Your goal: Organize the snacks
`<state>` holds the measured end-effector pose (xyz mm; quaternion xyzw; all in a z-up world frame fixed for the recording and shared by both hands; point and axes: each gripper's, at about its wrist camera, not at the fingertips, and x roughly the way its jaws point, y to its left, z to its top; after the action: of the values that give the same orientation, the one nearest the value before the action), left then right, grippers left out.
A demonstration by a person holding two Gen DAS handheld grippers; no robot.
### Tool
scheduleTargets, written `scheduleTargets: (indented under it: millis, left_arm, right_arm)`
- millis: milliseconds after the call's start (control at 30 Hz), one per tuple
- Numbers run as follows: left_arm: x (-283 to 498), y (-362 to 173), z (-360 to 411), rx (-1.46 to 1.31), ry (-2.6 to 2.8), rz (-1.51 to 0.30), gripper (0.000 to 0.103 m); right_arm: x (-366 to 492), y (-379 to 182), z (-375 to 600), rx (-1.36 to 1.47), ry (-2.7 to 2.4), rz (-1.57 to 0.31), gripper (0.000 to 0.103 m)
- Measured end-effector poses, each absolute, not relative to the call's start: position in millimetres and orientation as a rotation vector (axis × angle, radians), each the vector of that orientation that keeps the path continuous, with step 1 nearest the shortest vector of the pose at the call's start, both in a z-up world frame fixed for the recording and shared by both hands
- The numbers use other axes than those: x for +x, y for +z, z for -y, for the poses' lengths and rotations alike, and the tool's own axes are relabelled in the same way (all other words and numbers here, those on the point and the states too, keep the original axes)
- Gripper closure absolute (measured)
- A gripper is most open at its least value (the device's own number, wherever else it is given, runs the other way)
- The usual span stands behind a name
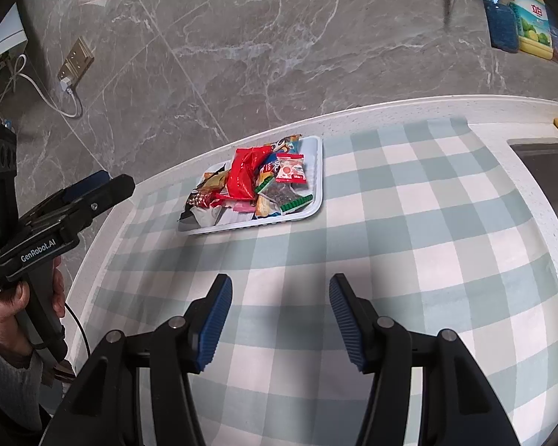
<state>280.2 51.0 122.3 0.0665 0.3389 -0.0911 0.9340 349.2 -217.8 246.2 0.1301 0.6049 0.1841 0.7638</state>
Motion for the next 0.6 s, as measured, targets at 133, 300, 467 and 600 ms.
scheduleTargets:
  millis: [133, 300, 467, 600]
  left_arm:
    - [279.4, 122.1, -50.0, 0.138, -0.187, -0.693, 0.015]
    - [278.7, 122.4, -48.5, 0.143, -0.196, -0.693, 0.015]
    - [279.7, 122.1, -44.6, 0.149, -0.2, -0.695, 0.015]
    - [280.7, 122.0, -42.8, 0.152, -0.203, -0.695, 0.015]
  right_arm:
    - [347.9, 248.0, 219.0, 0.284, 0.4, -1.312, 0.045]
    - [346.9, 249.2, 220.5, 0.286, 0.397, -1.308, 0.045]
    - [347.7, 249.5, 223.6, 0.29, 0.396, -1.306, 0.044]
    - [347.6, 250.0, 224.5, 0.292, 0.394, -1.306, 0.044]
